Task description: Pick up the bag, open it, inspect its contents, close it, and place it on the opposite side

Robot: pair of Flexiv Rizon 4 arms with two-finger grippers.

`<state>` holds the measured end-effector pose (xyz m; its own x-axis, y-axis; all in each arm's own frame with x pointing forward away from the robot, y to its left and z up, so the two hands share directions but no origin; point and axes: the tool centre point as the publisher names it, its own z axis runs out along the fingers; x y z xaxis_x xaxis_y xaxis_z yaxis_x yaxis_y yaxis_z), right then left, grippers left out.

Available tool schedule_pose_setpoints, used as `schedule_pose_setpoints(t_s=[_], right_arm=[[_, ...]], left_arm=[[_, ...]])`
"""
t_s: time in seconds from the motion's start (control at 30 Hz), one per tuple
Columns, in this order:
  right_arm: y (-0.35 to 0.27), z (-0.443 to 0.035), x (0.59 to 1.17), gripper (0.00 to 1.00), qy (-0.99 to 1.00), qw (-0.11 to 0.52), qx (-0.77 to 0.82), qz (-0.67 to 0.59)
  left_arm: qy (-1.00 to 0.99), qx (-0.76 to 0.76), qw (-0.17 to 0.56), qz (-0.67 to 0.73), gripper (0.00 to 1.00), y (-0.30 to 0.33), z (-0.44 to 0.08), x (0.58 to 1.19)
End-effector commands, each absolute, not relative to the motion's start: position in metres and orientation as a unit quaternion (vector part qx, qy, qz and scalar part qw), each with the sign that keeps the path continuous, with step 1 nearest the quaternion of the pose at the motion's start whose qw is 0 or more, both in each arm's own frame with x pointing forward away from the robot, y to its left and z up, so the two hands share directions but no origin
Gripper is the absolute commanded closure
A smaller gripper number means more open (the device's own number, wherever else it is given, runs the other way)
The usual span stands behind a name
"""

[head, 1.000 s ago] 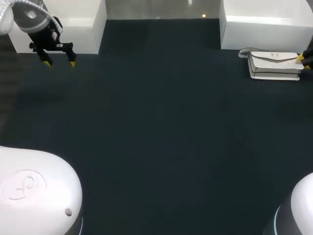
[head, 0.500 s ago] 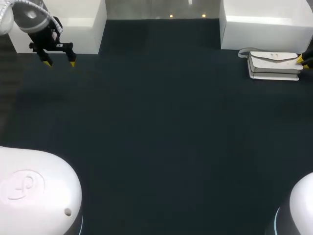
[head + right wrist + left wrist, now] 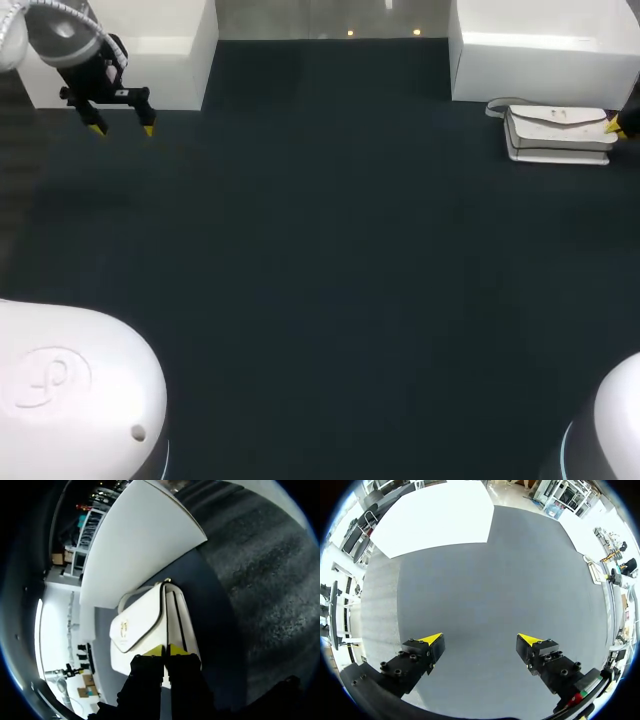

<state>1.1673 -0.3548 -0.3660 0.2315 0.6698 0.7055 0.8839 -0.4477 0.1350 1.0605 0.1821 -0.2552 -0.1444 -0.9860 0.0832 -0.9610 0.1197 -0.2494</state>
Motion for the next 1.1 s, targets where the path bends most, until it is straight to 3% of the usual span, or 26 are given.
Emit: schedule_pose_setpoints(t_s=[0.03,0.5,0.53,0.57,0.6,0.63,1.1], right_arm=[[-0.366,-0.369,1.179,1.00,-0.549,0.268,-0.737,-0.289],[-0.382,-0.368,1.188,1.00,-0.536,0.265,-0.745,-0.296],[-0.382,-0.368,1.188,0.92,-0.536,0.266,-0.745,-0.295],[-0.381,-0.368,1.187,0.63,-0.536,0.266,-0.745,-0.294],[-0.381,-0.368,1.186,0.06,-0.535,0.266,-0.747,-0.292],[-0.380,-0.367,1.185,0.00,-0.534,0.264,-0.749,-0.289],[-0.379,-0.313,1.141,0.00,-0.564,0.141,-0.781,-0.230]], left_arm=[[0.746,-0.652,0.052,-0.122,0.00,0.182,-0.255,1.060],[0.746,-0.652,0.052,-0.122,0.00,0.182,-0.255,1.060],[0.746,-0.652,0.052,-0.122,0.00,0.182,-0.255,1.060],[0.746,-0.652,0.052,-0.122,0.00,0.182,-0.255,1.060],[0.746,-0.652,0.052,-0.122,0.00,0.182,-0.255,1.060],[0.746,-0.652,0.052,-0.122,0.00,0.182,-0.255,1.060],[0.746,-0.652,0.052,-0.122,0.00,0.182,-0.255,1.060]])
